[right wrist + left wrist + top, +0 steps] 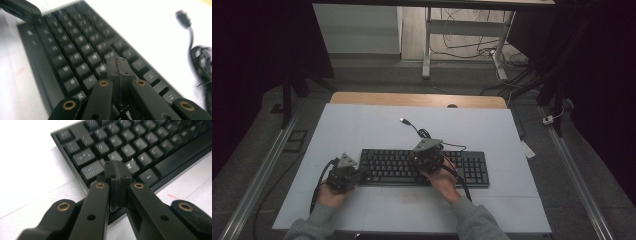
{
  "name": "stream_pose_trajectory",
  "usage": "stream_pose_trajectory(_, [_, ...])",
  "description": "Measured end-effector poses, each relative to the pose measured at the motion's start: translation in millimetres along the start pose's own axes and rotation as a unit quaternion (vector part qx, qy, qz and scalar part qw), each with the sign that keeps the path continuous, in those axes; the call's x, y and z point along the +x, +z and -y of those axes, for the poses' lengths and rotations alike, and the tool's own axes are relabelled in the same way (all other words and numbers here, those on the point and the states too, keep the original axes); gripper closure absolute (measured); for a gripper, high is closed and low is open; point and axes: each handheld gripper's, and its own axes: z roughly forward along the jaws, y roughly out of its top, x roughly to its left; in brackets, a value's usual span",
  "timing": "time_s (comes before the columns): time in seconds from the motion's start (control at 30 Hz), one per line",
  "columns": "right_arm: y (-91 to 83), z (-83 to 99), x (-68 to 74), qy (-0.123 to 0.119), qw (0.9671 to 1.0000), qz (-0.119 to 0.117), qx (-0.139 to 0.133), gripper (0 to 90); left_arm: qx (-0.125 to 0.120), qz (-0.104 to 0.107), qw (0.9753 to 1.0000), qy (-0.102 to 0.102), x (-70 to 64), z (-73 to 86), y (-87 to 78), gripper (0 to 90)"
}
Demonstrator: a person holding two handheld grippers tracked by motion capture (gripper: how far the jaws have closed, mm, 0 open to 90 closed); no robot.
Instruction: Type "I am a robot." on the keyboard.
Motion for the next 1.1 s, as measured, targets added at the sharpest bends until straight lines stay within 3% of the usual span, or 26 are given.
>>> stream_pose_trajectory(0.23, [-19.9, 8.9, -8.5, 0.018, 0.9997, -0.011, -0.015, 89.4, -0.027, 0.009, 0.9995, -0.01, 0.8, -0.9, -8.3, 88.9])
stream_pose_trajectory(0.3, [-28.6, 19.1, -16.5, 0.031, 0.9992, -0.018, -0.019, 75.8, -0.032, 0.014, 0.9993, -0.015, 1.5, -0.7, -9.6, 85.4])
stream_pose_trajectory(0.4, [-41.0, 28.0, -22.2, 0.04, 0.9988, -0.015, -0.026, 66.5, -0.044, 0.024, 0.9985, -0.021, 3.5, -0.3, -12.2, 72.9])
stream_pose_trajectory(0.43, [-41.0, 28.0, -22.2, 0.04, 0.9988, -0.015, -0.026, 66.5, -0.047, 0.024, 0.9984, -0.021, 4.0, -0.2, -12.9, 72.9])
stream_pose_trajectory(0.5, [-55.9, 37.3, -27.3, 0.049, 0.9981, -0.006, -0.035, 59.8, -0.049, 0.024, 0.9982, -0.024, 4.1, 0.0, -13.3, 60.6])
stream_pose_trajectory(0.63, [-72.4, 50.0, -34.6, 0.061, 0.9972, 0.01, -0.043, 55.4, -0.048, 0.017, 0.9983, -0.028, 4.2, -0.4, -12.8, 49.1])
stream_pose_trajectory(1.1, [-126.2, 95.6, -44.1, 0.077, 0.9939, 0.05, -0.061, 48.0, -0.04, 0.017, 0.9983, -0.04, 9.1, 0.6, -13.4, 35.3])
